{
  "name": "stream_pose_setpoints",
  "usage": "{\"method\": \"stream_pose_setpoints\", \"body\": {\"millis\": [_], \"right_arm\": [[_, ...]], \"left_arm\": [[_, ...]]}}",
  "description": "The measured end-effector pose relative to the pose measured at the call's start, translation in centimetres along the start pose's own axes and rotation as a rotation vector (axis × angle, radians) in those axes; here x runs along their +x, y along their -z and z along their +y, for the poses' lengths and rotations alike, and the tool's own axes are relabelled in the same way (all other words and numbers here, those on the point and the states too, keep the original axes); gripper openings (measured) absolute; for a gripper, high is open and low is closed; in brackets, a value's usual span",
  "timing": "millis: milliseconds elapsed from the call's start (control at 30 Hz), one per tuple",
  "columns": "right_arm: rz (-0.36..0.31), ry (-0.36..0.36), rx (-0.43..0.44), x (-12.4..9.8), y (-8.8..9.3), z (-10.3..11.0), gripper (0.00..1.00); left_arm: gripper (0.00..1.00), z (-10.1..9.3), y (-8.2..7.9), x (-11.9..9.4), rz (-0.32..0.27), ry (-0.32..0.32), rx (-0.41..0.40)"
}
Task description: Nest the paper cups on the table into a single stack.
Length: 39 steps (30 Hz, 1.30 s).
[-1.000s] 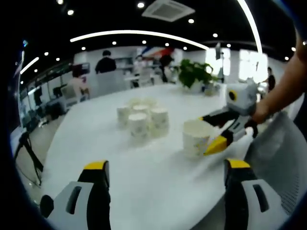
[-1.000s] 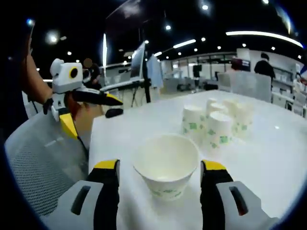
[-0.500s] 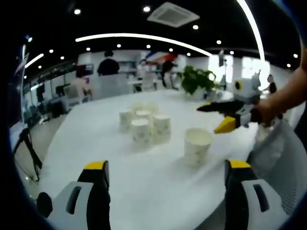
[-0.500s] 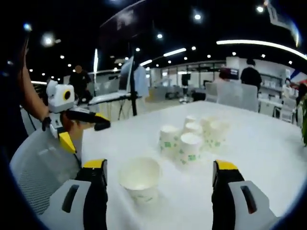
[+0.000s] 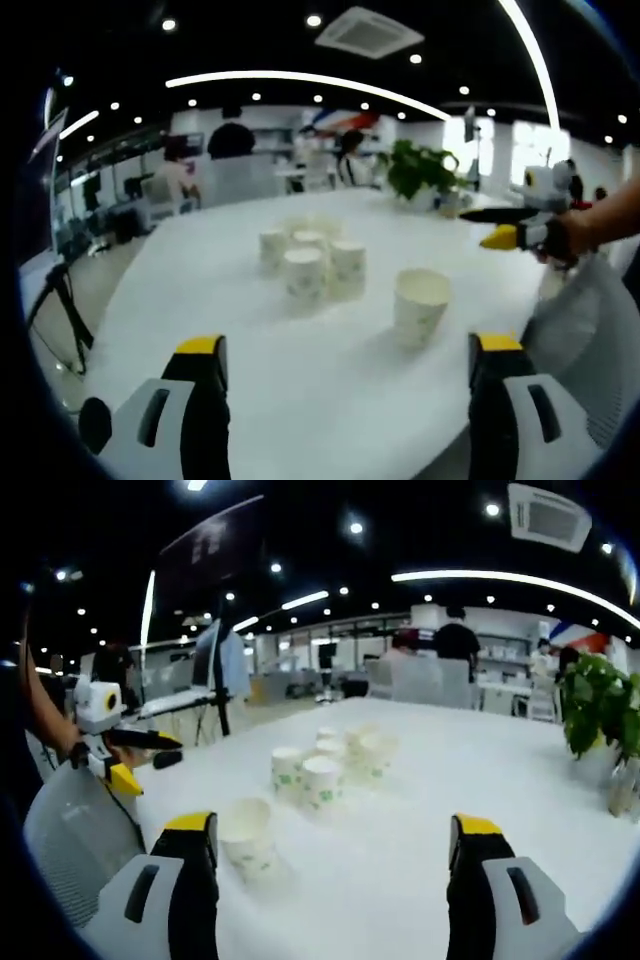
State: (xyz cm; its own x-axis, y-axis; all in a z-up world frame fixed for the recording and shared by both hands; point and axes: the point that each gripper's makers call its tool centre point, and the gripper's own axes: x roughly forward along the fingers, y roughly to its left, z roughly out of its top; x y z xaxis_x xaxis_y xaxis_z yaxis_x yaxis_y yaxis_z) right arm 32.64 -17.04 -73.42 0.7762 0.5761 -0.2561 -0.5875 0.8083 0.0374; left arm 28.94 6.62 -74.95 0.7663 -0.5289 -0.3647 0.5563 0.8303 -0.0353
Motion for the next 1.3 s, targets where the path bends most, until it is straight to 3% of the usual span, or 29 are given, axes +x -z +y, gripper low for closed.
{"method": "stream_pose_setpoints", "body": {"millis": [367,733,1300], "right_arm": [[0.032,-0.014,-0.029,0.2,1.1,1.1,0.97],[0.038,0.018,0.001,1.0,1.5,-0.5,0.97],[0.034,-0.004,-0.021,5.4,-0.7,-3.4,0.94]], "left_arm": [[0.98,0.1,-0.1,0.0,-0.006,-0.001,0.009],[0.98,0.3,-0.1,-0.1,-0.006,-0.011,0.005],[0.98,0.3,0.2,0.0,0.007,-0.006,0.012]]}}
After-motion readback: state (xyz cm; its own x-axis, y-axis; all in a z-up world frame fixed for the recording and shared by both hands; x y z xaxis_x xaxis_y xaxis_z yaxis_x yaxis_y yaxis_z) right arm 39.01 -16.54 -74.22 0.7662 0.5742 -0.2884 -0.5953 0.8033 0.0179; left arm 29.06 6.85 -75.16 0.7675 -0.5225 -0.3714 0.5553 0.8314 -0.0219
